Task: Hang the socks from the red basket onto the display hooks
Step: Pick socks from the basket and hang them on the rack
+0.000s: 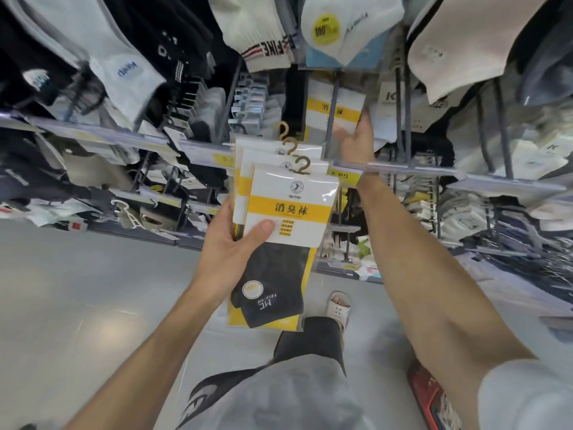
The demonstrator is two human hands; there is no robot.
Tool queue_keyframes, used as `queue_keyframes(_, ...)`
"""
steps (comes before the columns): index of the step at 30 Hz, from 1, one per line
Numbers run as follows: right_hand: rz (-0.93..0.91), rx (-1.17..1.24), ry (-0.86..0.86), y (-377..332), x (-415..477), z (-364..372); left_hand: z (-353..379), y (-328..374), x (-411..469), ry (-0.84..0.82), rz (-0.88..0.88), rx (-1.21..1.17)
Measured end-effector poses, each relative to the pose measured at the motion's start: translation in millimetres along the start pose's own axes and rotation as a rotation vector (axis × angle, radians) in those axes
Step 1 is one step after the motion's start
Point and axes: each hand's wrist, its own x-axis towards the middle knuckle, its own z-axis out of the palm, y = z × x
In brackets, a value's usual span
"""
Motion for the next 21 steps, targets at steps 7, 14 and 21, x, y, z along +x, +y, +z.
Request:
queue_keyframes(7, 0.052, -0.291, 0.042, 7.2, 23.3, 1.6, 4.0, 4.6, 4.2, 0.006, -0.029, -0.094)
queue_keyframes(14, 0.179, 0.062, 0.013, 10.8, -109.9, -8.9, 3.8, -1.6, -4.7, 0.029, -0.112, -0.176)
queue_keyframes(21, 0.064, 0.27, 0.032, -32.6, -227.4, -8.2, 9.4, -2.4, -10.1, 0.019, -0.123, -0.252)
